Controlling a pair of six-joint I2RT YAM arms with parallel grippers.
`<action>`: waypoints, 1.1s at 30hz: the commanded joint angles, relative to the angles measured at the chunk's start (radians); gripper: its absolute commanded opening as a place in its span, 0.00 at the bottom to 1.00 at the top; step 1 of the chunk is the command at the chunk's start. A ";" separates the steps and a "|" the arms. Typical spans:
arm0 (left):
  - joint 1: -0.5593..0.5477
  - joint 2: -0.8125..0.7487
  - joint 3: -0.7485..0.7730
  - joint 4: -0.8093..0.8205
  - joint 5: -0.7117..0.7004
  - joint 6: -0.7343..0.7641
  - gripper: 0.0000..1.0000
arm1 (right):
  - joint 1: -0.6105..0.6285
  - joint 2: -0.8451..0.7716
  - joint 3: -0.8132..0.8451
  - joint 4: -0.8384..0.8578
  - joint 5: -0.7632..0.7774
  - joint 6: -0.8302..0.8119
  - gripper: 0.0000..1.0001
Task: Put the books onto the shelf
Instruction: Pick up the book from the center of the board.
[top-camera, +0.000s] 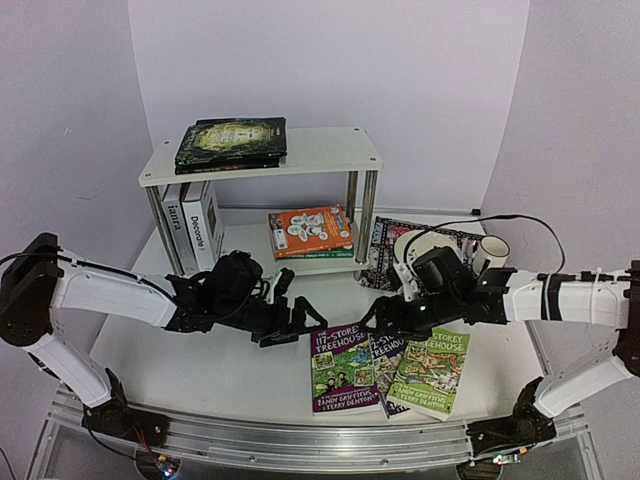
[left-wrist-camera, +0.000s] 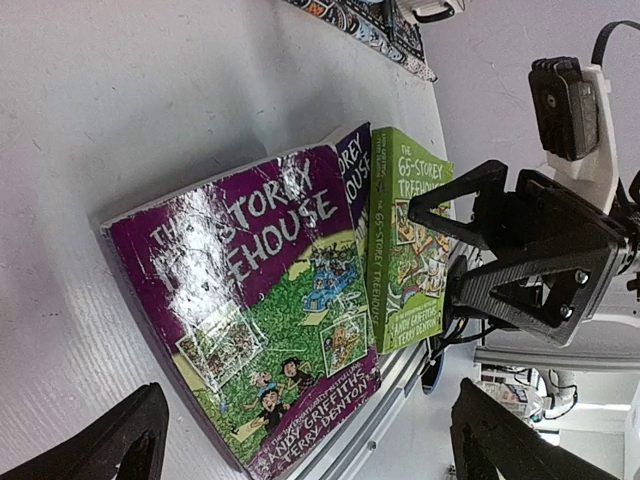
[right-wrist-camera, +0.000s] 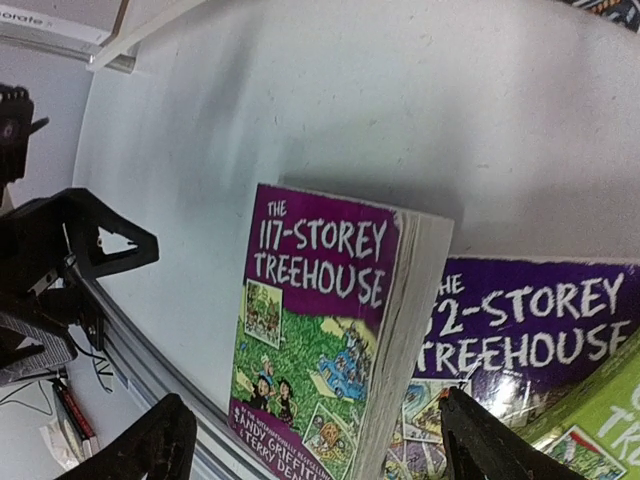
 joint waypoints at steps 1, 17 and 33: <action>-0.011 0.053 0.014 0.157 0.076 -0.086 1.00 | 0.024 -0.005 -0.047 -0.040 0.002 0.051 0.84; -0.041 0.167 -0.061 0.358 0.120 -0.182 0.84 | 0.066 0.077 -0.063 0.044 -0.060 0.101 0.70; -0.048 0.202 -0.123 0.377 0.082 -0.199 0.87 | 0.105 0.169 -0.061 0.037 -0.028 0.128 0.68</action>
